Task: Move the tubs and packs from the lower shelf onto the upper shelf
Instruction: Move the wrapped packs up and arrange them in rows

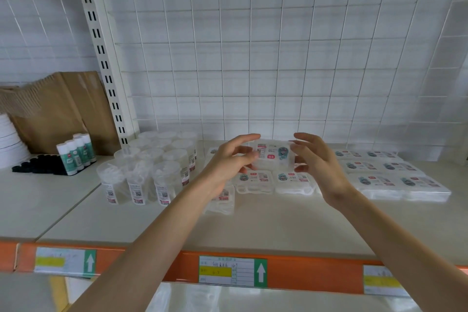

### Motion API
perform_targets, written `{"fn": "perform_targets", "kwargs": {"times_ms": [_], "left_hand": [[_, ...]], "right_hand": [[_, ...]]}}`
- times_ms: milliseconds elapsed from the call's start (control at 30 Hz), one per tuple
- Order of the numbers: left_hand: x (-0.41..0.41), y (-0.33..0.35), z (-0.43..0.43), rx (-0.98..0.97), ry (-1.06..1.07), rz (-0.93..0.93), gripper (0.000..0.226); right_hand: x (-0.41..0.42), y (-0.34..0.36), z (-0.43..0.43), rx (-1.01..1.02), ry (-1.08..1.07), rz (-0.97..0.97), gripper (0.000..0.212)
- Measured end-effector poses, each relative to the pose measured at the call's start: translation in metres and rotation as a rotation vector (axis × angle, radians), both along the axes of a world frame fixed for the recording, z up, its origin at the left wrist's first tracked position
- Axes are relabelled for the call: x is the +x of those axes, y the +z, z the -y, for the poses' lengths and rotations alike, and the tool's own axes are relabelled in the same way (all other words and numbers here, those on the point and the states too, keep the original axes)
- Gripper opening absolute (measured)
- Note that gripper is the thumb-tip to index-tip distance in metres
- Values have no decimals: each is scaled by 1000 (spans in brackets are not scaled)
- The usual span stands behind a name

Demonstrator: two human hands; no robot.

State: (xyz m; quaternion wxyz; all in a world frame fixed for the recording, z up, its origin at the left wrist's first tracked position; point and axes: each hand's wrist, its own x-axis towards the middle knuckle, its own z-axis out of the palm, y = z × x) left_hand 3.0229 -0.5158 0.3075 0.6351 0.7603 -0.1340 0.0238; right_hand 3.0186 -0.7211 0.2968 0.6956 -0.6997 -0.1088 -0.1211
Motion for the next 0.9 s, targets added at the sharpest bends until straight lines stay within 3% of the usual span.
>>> {"fn": "perform_targets", "kwargs": {"times_ms": [167, 333, 733, 833, 900], "left_hand": [[-2, 0, 2, 81, -51, 43, 40], [-6, 3, 6, 59, 17, 24, 36], [-3, -4, 7, 142, -93, 47, 35], [-3, -4, 7, 120, -79, 69, 34], [-3, -4, 7, 121, -48, 85, 30]], "right_hand": [[-1, -1, 1, -157, 77, -47, 22], [0, -1, 1, -111, 71, -54, 23], [4, -6, 1, -35, 139, -106, 55], [6, -10, 1, -109, 164, -71, 67], [6, -12, -1, -259, 53, 43, 70]]}}
